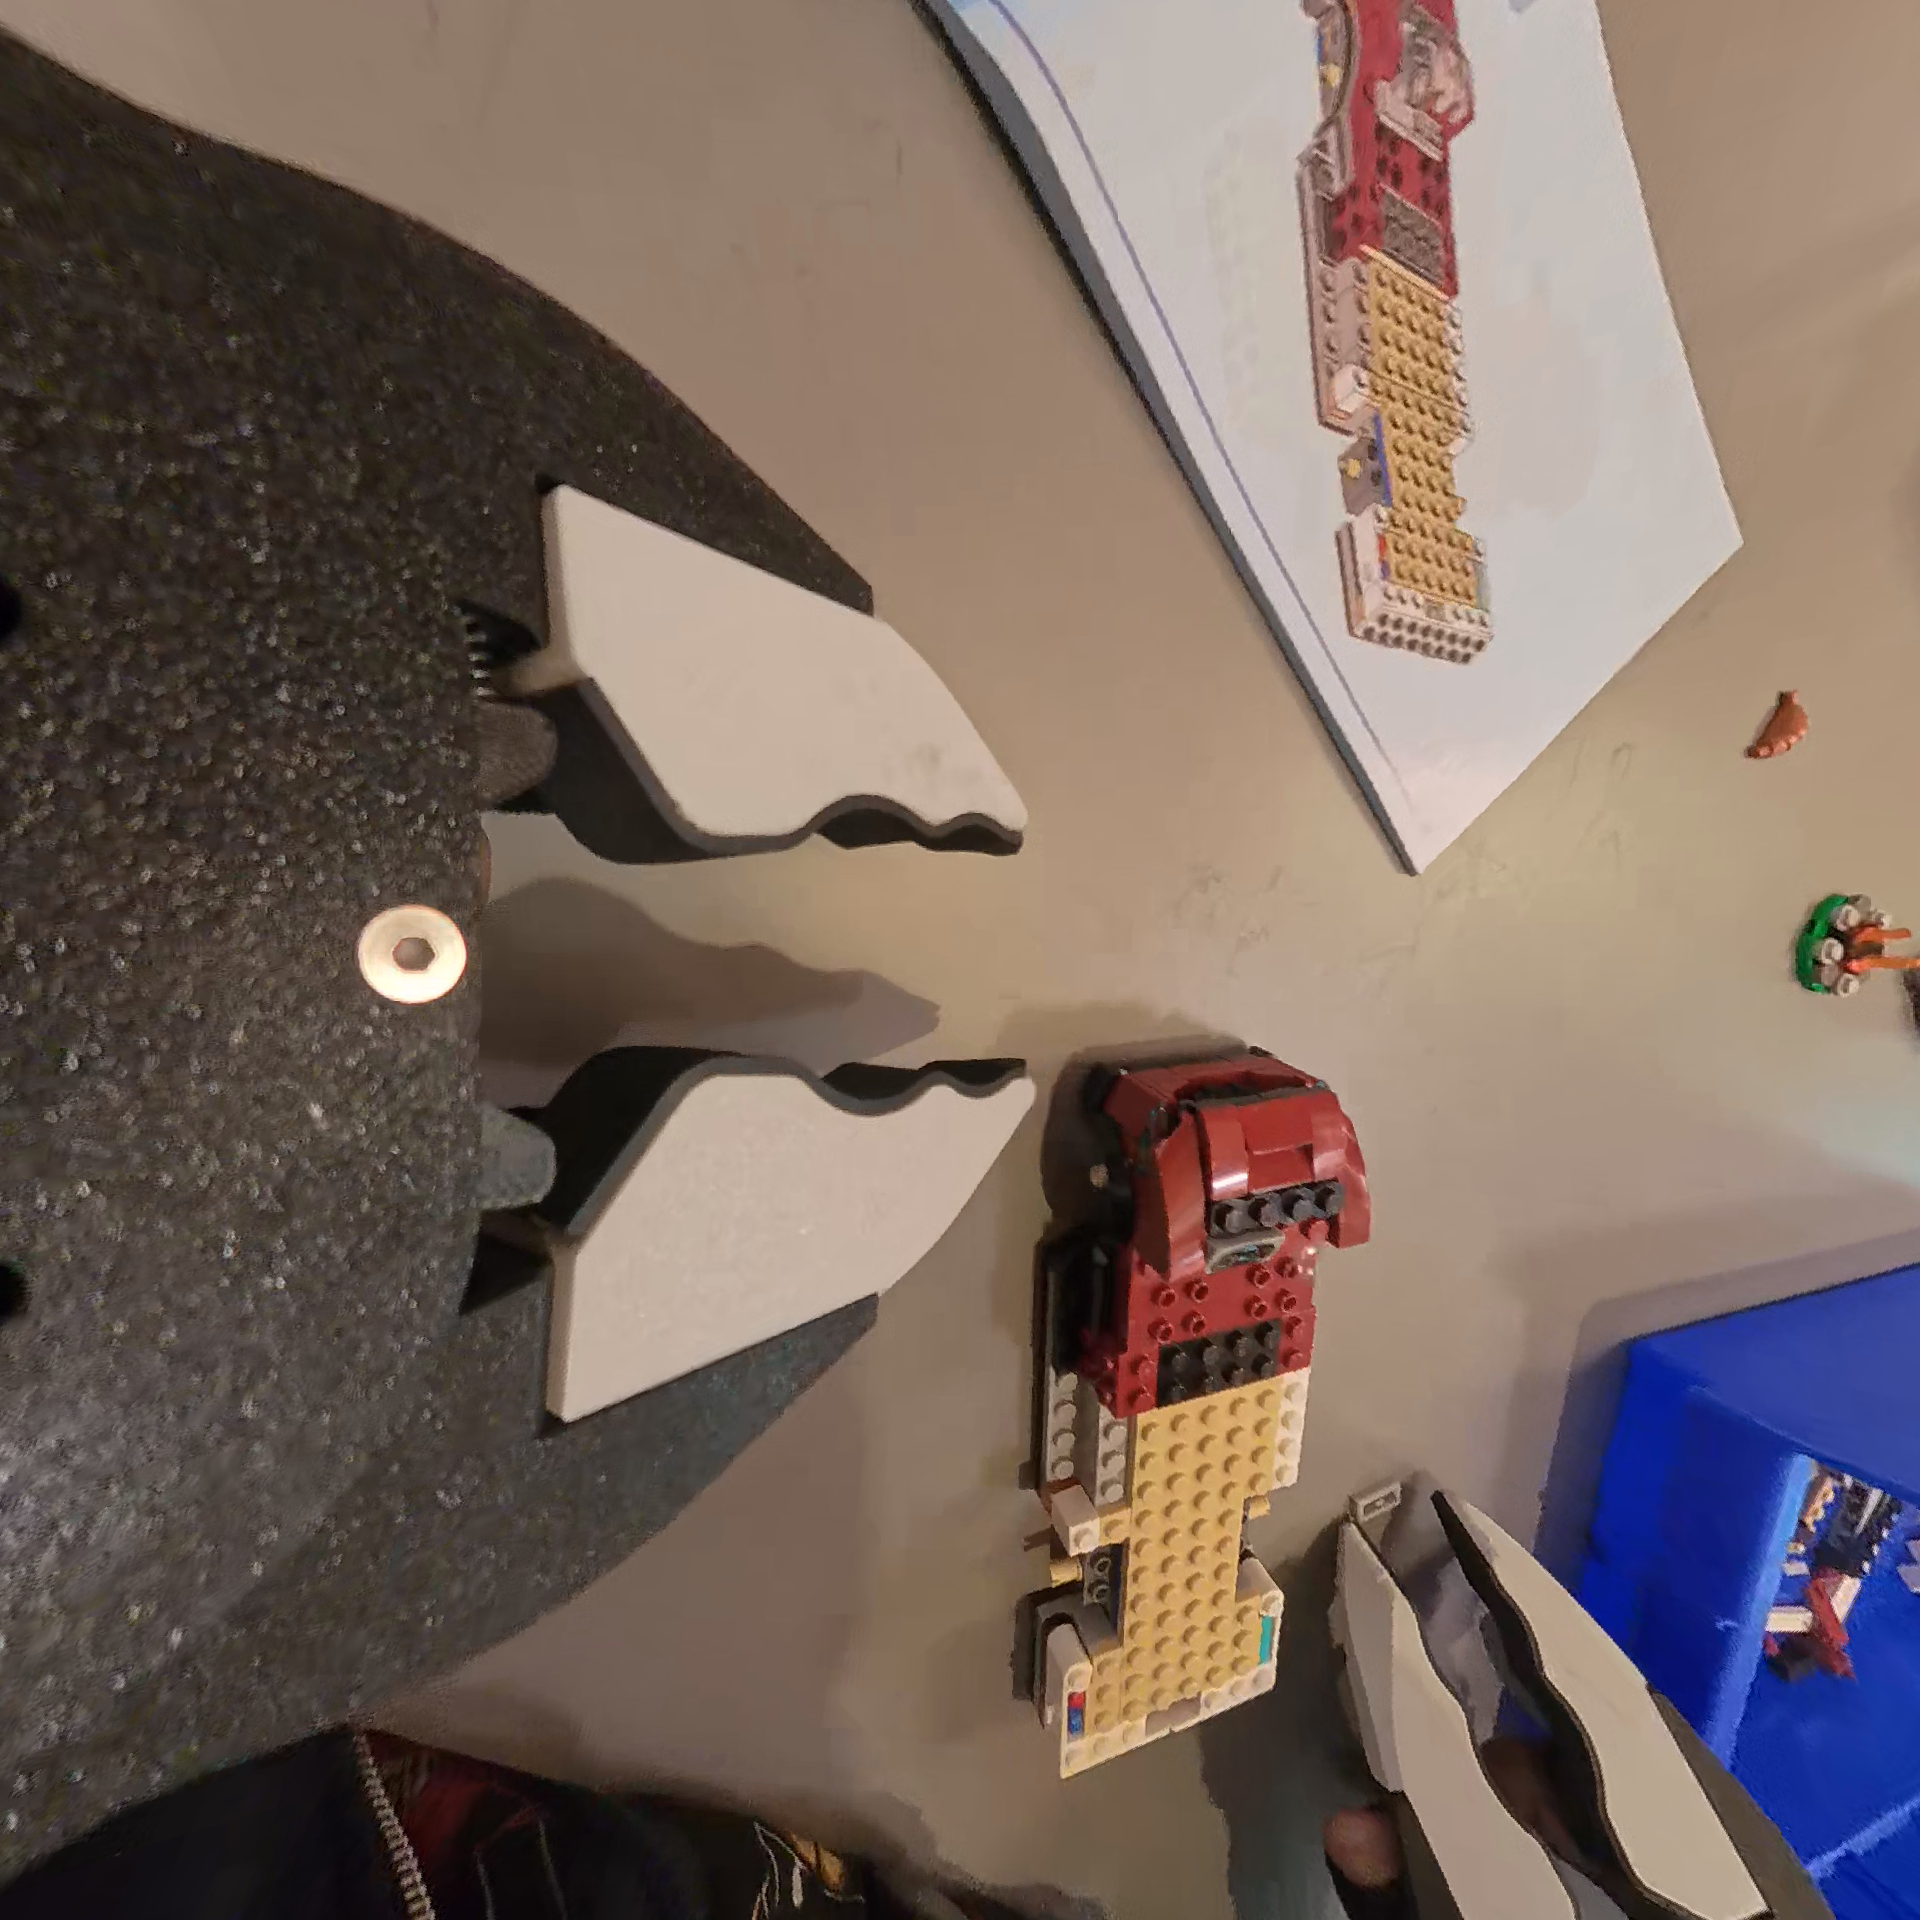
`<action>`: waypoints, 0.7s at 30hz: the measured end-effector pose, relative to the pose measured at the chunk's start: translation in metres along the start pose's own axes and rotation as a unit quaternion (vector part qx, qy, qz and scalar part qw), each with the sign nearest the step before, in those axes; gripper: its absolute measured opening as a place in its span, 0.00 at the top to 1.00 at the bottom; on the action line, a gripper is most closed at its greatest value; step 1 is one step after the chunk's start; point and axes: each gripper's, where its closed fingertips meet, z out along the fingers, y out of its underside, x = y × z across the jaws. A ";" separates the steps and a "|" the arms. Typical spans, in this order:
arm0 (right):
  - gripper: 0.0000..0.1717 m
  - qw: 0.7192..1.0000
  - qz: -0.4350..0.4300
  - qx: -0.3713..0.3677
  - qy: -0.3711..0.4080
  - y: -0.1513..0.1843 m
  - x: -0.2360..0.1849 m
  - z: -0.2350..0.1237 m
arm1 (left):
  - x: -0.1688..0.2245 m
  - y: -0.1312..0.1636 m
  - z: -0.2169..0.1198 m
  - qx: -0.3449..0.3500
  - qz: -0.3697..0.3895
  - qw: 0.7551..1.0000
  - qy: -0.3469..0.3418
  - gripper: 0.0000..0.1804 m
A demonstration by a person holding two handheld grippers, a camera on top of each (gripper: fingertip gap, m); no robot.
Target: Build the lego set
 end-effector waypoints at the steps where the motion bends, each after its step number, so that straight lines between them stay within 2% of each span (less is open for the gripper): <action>1: 0.84 1.000 0.004 -0.002 -0.003 0.000 0.000 0.000 | -0.002 0.002 -0.002 -0.001 -0.007 1.000 -0.002 0.78; 6: 0.83 1.000 0.017 -0.020 -0.010 0.001 0.001 0.001 | -0.006 0.003 -0.017 0.025 -0.038 0.999 0.014 0.78; 12: 0.80 0.998 0.007 -0.056 0.010 0.003 0.005 -0.001 | -0.011 -0.005 -0.031 0.074 -0.097 0.990 0.066 0.78; 17: 0.74 0.996 -0.011 -0.079 0.050 0.005 0.013 -0.006 | -0.007 -0.003 -0.030 0.065 -0.093 0.990 0.078 0.78; 21: 0.71 0.997 0.005 -0.047 0.061 0.003 0.012 -0.015 | -0.006 -0.002 -0.029 0.060 -0.086 0.991 0.078 0.78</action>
